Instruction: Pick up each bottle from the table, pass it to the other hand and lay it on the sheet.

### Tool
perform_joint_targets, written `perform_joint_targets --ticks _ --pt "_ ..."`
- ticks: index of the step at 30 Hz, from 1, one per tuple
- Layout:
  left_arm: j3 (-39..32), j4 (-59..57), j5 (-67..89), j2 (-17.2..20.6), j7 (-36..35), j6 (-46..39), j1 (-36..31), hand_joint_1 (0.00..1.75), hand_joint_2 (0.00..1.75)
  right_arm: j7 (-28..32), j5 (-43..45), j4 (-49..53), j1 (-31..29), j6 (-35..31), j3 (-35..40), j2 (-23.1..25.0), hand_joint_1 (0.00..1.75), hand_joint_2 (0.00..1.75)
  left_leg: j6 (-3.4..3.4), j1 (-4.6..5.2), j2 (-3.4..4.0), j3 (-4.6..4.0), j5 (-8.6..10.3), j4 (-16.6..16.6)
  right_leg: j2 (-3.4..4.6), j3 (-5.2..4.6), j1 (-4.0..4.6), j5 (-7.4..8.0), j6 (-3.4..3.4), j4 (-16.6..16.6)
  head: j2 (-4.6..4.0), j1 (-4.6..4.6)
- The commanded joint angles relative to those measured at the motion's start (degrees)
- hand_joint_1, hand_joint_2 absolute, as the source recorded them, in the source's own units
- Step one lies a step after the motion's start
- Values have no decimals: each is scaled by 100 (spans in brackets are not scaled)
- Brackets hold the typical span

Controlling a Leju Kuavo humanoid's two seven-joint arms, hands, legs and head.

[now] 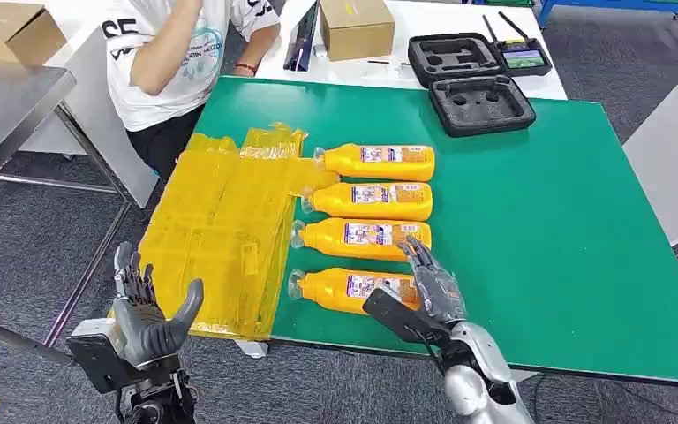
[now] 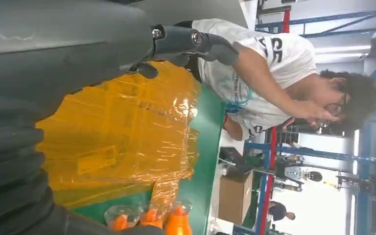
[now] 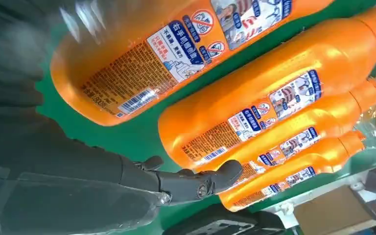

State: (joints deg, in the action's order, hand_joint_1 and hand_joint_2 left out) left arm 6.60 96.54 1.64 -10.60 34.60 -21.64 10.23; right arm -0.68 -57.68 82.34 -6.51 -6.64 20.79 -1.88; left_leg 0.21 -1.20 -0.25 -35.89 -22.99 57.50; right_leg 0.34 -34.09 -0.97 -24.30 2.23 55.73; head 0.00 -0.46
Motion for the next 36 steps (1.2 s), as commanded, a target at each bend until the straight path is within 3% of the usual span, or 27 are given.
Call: perform_joint_targets --ticks 1,12,18,27,36 --pt "11 -324 -24 137 -17 -8 -155 0 175 -23 15 -499 -315 50 244 -214 0 175 5 2 4 31 -11 -7 -1 30 1 -10 -9 -7 0 -2" --pt "52 -421 2 109 14 63 -338 0 175 -271 -196 -685 -705 554 738 -451 0 175 4 2 3 18 -5 -6 -1 19 0 -4 -8 -6 0 0" --pt "169 -596 -86 312 -10 107 -542 0 175 22 460 -1081 -1225 1293 1083 -821 0 175 7 5 11 33 -10 -6 5 30 -2 -8 -10 -5 0 0" --pt "234 -577 -295 366 12 -62 -393 0 175 86 813 -1906 -1692 1471 1473 -952 0 175 6 2 19 38 -13 -8 14 35 1 -6 -10 -10 0 2" --pt "263 -726 -408 382 -6 -34 -507 0 175 175 1175 -2003 -1800 1751 1771 -1151 0 175 5 2 2 30 -6 -8 -3 32 1 -6 -9 -9 0 0"
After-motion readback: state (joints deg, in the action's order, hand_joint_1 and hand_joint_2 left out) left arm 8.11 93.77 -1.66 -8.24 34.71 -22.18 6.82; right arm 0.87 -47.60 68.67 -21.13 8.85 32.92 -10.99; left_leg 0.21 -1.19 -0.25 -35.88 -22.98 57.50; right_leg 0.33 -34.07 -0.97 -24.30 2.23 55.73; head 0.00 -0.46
